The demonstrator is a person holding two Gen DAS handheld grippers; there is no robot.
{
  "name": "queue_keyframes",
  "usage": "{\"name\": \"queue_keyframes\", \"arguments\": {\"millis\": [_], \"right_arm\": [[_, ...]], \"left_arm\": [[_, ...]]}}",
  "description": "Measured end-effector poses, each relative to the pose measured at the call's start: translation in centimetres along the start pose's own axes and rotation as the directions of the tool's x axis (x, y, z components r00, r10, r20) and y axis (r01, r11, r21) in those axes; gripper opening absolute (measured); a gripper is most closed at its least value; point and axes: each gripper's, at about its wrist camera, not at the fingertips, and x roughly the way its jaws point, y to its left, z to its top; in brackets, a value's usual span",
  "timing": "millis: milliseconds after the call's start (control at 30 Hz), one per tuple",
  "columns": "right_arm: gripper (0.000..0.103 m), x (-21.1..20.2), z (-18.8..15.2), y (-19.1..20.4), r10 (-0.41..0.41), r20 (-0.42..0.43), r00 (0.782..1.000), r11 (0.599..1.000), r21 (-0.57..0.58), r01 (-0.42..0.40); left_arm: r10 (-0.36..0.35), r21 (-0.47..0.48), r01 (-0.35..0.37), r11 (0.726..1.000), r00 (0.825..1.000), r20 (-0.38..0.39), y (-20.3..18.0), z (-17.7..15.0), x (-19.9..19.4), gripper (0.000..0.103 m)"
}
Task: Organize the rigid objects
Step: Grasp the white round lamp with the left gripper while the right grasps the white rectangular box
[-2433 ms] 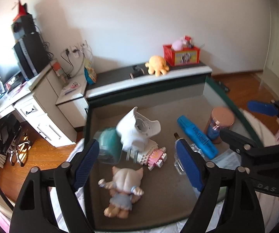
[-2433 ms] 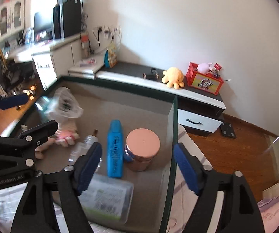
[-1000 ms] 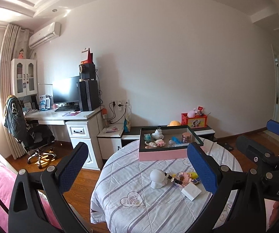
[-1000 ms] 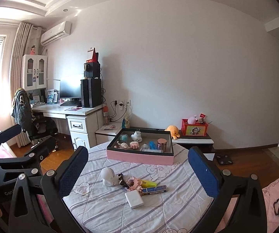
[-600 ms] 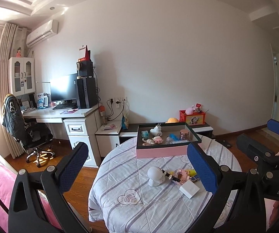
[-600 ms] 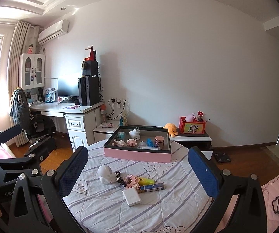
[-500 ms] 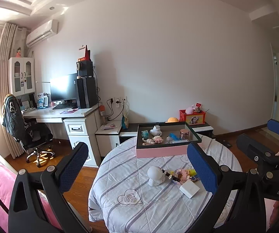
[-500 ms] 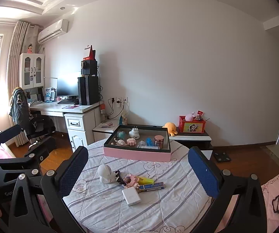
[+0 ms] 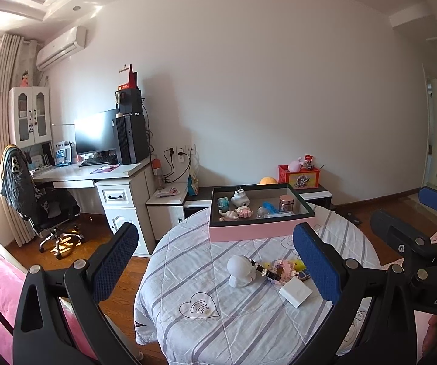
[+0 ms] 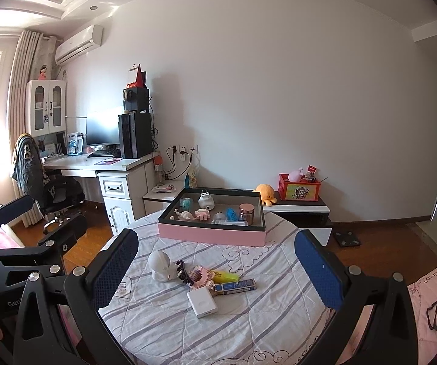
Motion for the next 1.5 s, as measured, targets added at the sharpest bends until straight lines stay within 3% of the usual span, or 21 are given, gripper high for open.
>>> {"name": "queue_keyframes", "arguments": {"millis": [267,433,733,900,1067,1133,1167,1267,1300,1500], "right_arm": [[0.103,1.8,-0.6,-0.2,0.005,-0.04,0.999,1.0,0.004,-0.005],[0.103,4.4,-1.9,-0.4,0.013,-0.102,0.995,1.0,0.008,-0.012],[0.103,12.1,-7.5,-0.8,0.056,-0.283,0.957,0.998,0.036,-0.048],[0.102,16.5,-11.0,-0.9,0.088,-0.401,0.912,0.996,0.059,-0.07],[0.09,19.4,-12.9,-0.2,0.132,-0.459,0.879,0.991,0.059,-0.118],[0.071,20.4,-13.4,-0.1,0.142,-0.479,0.866,0.99,0.056,-0.131],[0.068,20.9,-13.6,0.0,0.138,-0.491,0.86,0.99,0.049,-0.131],[0.054,21.3,-13.7,0.1,0.143,-0.484,0.863,0.988,0.017,-0.154],[0.043,21.3,-13.6,-0.1,0.152,-0.476,0.867,0.987,0.018,-0.163],[0.042,20.3,-13.1,-1.6,0.17,-0.443,0.88,0.984,0.034,-0.174]], "left_arm": [[-0.012,-0.001,0.012,1.0,0.999,-0.043,-0.1,-0.9,2.0,0.103],[-0.037,0.0,0.037,0.999,0.993,-0.111,-0.1,-2.5,4.9,0.103],[-0.056,0.007,0.062,0.998,0.944,-0.326,0.3,-8.5,12.1,0.103],[-0.032,0.0,0.035,0.999,0.913,-0.406,1.3,-10.8,14.8,0.103],[-0.044,-0.015,0.041,0.999,0.898,-0.438,1.8,-11.8,16.3,0.103],[-0.051,-0.021,0.047,0.999,0.892,-0.449,1.9,-11.9,16.7,0.103],[-0.058,-0.025,0.053,0.998,0.89,-0.453,1.9,-12.0,16.9,0.103],[-0.074,-0.033,0.066,0.997,0.883,-0.464,1.8,-12.2,17.6,0.103],[-0.081,-0.034,0.074,0.997,0.881,-0.466,1.6,-12.2,17.8,0.103],[-0.131,-0.043,0.125,0.991,0.868,-0.479,0.0,-12.0,20.0,0.103]]}}
